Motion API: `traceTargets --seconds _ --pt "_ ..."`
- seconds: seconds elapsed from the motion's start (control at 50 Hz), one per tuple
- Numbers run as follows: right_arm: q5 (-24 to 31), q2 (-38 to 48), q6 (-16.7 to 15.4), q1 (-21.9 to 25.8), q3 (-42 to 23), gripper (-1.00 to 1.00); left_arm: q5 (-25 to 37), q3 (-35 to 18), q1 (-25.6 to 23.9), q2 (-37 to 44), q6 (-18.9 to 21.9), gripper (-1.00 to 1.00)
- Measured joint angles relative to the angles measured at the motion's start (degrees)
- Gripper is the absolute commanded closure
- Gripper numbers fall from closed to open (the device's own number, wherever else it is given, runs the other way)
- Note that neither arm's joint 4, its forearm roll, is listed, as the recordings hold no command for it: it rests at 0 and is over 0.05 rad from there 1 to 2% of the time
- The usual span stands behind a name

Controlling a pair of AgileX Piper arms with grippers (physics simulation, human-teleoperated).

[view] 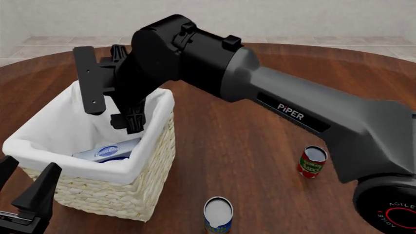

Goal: Pick up the cream cheese box, and put it in the basket.

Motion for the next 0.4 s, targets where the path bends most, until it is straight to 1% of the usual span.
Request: traceTargets --seconds 0.18,0.4 --pt "0.53 -5.09 2.49 1.19 1.02 -1.0 0.0 0.0 -0.11 0.01 0.13 -1.0" --pt "0.78 -7.47 3.68 1.67 1.43 -1.0 0.0 0.0 -0.16 0.01 0.18 -1.0"
